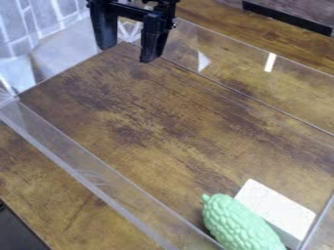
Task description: Remove the white object from inside the blue tray and put it on the table
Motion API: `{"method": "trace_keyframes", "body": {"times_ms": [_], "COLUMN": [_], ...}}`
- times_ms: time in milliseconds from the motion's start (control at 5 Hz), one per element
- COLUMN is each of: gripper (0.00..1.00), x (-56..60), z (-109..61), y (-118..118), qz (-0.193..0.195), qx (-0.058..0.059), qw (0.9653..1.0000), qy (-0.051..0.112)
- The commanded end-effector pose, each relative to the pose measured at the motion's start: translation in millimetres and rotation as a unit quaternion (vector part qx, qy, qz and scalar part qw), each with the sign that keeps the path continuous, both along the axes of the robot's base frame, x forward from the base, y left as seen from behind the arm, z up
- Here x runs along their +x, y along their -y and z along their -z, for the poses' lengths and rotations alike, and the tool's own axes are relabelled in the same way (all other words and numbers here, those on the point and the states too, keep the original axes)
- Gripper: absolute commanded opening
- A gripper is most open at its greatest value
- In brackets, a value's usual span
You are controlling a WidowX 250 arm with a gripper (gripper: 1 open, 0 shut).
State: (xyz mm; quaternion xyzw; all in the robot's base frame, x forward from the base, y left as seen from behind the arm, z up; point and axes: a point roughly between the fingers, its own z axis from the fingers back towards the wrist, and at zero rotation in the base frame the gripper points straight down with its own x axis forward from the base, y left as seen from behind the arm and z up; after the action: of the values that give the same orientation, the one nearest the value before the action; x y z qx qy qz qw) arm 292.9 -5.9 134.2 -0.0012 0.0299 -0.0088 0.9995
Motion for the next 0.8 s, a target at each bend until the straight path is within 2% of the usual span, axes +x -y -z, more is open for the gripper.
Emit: {"method": "trace_keyframes", "body": {"times_ms": [0,200,600], "gripper": [1.00,1.00,1.00], "x": [3.3,5.9,5.7], "z": [6.9,12.9,-2.2], "y": [-3,-7,-14], "qz": [-0.001,-0.003,-0.006], "qx": [-0.003,-0.009,-0.013], "qw": [1.0000,0.9999,0.9999], "qy": [-0.003,-0.005,0.003]}}
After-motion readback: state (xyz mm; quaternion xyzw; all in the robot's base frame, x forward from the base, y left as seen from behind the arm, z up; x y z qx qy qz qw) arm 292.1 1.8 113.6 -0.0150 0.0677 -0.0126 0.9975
